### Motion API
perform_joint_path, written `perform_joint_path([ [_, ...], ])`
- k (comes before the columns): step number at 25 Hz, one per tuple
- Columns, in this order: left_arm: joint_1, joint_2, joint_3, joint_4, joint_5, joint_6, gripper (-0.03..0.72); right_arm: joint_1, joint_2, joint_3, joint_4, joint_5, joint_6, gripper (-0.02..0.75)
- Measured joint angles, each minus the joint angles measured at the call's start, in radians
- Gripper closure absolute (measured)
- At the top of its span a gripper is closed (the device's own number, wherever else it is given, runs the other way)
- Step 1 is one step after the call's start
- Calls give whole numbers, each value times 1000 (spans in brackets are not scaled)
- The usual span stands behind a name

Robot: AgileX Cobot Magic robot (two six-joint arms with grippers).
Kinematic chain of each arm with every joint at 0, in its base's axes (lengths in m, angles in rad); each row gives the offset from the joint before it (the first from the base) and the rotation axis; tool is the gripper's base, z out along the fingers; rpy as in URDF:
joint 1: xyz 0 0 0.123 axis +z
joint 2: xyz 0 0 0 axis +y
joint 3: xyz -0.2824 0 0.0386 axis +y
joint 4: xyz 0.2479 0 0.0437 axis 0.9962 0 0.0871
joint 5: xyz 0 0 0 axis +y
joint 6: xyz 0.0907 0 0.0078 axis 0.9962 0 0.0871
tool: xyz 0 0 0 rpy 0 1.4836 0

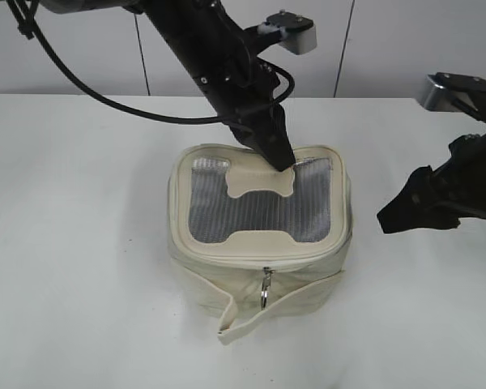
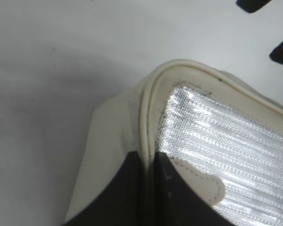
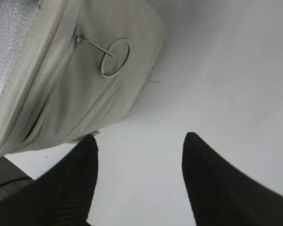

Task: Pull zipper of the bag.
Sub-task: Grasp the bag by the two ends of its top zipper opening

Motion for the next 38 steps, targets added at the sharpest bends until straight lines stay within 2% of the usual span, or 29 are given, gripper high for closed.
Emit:
perform_joint_path([
  [8, -3, 0, 1, -25, 7, 22, 643, 0, -1, 29, 101, -27, -218, 287],
  [13, -3, 0, 1, -33, 11, 25, 643, 0, -1, 29, 203, -21, -393, 287],
  [28, -3, 0, 1, -37, 11, 26, 643, 0, 110, -21, 256, -76, -548, 287],
  [33, -3, 0, 1, -37, 12, 27, 644, 0, 147, -56, 256, -14, -552, 287],
  [38, -4, 0, 1, -37, 13, 27, 644, 0, 153, -56, 254, -16, -559, 297],
])
